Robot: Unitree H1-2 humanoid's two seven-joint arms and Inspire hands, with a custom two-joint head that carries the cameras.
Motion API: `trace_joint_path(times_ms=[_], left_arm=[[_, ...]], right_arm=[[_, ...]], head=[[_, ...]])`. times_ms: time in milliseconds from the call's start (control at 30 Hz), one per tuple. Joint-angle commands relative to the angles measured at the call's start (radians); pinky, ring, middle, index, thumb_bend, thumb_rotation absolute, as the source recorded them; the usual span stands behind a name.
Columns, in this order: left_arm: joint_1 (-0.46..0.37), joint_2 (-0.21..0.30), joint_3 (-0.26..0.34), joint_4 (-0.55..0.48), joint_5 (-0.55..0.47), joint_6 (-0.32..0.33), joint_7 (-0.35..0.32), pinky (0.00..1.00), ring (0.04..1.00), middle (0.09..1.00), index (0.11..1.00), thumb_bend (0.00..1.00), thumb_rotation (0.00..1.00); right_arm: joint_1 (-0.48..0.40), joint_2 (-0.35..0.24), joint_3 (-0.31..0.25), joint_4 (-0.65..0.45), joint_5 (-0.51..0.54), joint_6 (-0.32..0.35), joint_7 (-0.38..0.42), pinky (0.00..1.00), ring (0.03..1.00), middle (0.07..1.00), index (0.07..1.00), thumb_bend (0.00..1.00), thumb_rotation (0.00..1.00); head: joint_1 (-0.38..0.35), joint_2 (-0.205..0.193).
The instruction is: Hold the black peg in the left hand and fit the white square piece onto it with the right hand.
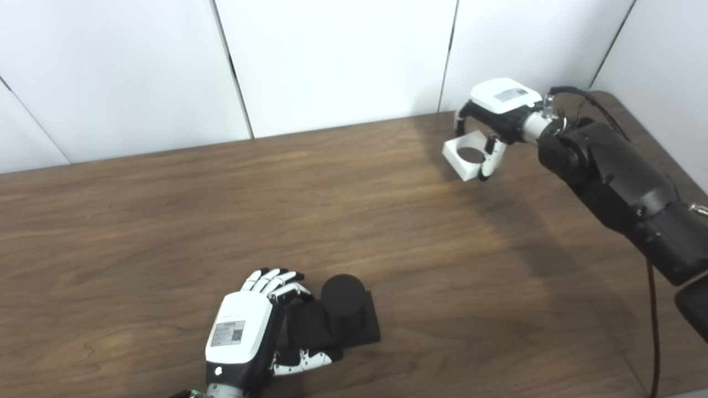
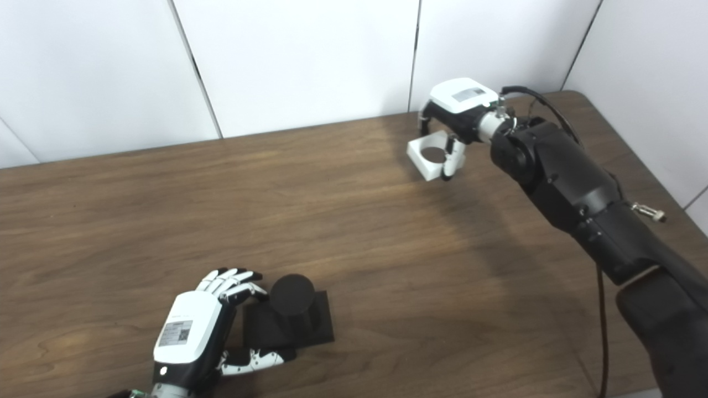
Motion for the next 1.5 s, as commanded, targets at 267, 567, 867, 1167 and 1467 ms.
trace_joint_path(times_ms=[267,567,867,1167,1467], left_arm=[[0.005,-0.012,-0.030,0.009,0.062,0.029,-0.051,0.91,0.855,0.800,0.486,0.52,0.05],[-0.002,-0.035,-0.036,0.009,0.082,0.043,-0.067,0.92,0.858,0.801,0.486,0.52,0.05],[-0.007,-0.048,-0.040,0.012,0.090,0.052,-0.075,0.93,0.858,0.801,0.486,0.52,0.05],[-0.011,-0.050,-0.043,0.015,0.082,0.056,-0.076,0.93,0.861,0.804,0.486,0.52,0.05],[-0.014,-0.054,-0.047,0.031,0.081,0.052,-0.061,0.93,0.861,0.806,0.486,0.52,0.05]], right_arm=[[-0.002,0.014,-0.038,-0.376,0.073,0.071,0.267,0.95,0.875,0.766,0.485,0.52,0.13],[0.000,0.102,-0.031,-0.601,0.128,0.132,0.418,0.93,0.859,0.758,0.483,0.52,0.13],[0.024,0.192,-0.019,-0.687,0.169,0.144,0.468,0.95,0.854,0.743,0.482,0.52,0.13],[0.048,0.235,-0.014,-0.741,0.178,0.170,0.493,0.97,0.855,0.737,0.482,0.52,0.13],[0.063,0.246,-0.010,-0.744,0.167,0.160,0.500,0.95,0.858,0.737,0.482,0.52,0.13]], head=[[0.056,0.018],[0.095,0.030],[0.106,0.036],[0.110,0.039],[0.120,0.034]])
